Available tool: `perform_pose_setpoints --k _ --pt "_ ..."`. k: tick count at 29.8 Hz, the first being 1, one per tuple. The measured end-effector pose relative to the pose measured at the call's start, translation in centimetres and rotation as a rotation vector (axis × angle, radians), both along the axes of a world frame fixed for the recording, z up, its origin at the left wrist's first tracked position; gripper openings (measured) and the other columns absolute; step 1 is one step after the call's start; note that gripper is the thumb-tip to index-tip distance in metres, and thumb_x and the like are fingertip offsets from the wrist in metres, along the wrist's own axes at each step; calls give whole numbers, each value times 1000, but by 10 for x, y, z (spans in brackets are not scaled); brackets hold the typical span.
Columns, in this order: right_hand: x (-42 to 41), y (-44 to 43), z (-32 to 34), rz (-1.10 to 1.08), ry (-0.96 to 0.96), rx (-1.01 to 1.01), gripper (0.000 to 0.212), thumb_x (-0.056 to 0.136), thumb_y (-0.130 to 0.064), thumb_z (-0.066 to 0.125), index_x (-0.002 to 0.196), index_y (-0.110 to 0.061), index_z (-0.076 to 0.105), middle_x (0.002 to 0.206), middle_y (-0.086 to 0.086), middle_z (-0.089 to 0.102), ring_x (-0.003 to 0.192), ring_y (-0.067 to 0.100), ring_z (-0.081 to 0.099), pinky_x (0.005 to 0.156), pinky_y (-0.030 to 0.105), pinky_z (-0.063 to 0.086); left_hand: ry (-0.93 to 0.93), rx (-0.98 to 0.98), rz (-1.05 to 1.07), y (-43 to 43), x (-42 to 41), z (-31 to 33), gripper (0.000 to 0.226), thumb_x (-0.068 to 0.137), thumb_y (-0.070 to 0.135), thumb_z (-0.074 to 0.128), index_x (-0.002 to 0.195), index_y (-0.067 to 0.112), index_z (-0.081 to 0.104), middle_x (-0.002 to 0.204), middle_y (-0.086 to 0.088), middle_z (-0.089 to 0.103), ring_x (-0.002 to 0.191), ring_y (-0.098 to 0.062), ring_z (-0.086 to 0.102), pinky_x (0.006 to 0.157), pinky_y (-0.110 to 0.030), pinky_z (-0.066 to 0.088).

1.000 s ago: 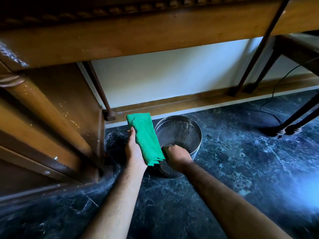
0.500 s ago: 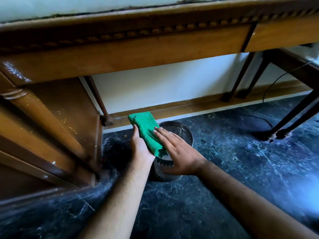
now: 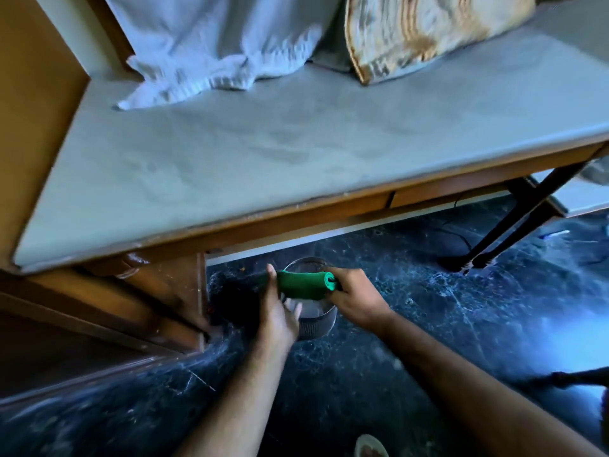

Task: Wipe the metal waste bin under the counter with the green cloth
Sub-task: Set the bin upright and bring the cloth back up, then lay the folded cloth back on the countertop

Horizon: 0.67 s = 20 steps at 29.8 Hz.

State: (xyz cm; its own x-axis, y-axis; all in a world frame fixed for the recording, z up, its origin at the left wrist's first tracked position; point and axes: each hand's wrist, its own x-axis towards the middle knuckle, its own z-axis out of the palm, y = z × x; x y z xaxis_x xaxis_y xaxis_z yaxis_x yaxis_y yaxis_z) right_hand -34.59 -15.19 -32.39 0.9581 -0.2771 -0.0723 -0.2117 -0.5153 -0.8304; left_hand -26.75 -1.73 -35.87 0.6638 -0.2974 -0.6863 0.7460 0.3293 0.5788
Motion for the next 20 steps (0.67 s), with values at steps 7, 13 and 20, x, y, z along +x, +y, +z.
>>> perform_pose_setpoints --k 7,13,20 --pt "-10 -17 149 -208 2 450 38 65 -1 55 91 -20 76 99 20 77 98 37 72 90 56 58 -147 51 -188 28 -8 128 77 66 65 68 133 27 60 132 -2 68 125 -22 60 112 -62 34" --pt "-2 -37 250 -344 13 613 36 67 -1 60 85 -29 76 77 -3 78 77 16 73 76 38 62 -374 26 -249 36 13 231 36 71 24 81 106 18 77 108 -7 79 100 -22 76 79 -35 61" --pt "19 -71 342 -242 83 528 36 75 13 72 104 -7 71 86 5 81 83 21 78 68 29 62 -623 258 -276 47 48 356 32 67 23 87 97 20 77 101 -6 80 96 -24 76 82 -33 59"
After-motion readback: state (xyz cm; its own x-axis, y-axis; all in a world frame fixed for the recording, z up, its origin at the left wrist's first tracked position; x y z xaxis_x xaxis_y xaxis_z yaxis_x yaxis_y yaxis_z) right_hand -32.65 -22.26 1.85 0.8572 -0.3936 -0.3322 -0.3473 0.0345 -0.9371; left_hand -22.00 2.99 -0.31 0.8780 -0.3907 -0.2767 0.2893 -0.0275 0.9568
